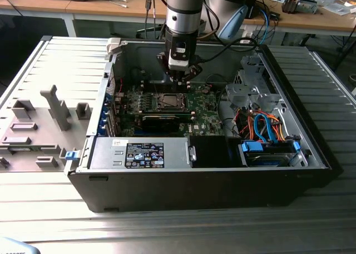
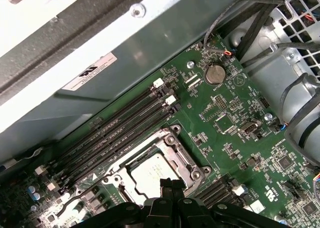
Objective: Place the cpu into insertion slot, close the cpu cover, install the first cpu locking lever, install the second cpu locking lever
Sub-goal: 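Install the first cpu locking lever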
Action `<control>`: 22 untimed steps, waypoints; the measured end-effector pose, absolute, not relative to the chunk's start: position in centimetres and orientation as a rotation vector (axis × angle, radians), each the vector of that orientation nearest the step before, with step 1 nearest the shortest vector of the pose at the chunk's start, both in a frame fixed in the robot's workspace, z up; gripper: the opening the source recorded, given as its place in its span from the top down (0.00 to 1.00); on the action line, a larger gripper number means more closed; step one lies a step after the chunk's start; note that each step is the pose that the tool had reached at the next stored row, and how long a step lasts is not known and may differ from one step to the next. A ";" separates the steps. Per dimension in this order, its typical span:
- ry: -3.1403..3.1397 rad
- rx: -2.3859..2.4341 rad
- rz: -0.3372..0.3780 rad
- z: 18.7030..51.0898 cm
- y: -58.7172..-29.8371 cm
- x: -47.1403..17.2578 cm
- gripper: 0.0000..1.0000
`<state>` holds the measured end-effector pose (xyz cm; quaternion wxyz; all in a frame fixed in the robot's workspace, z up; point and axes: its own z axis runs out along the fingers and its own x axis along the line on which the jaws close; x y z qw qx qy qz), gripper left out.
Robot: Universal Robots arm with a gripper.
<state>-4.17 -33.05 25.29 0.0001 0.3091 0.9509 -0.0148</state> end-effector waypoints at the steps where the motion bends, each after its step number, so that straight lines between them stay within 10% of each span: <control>1: 2.988 0.969 -0.047 25.3 -33.0 -4.2 0.89; 22: 3.011 0.892 -0.046 25.3 -33.0 -4.2 0.89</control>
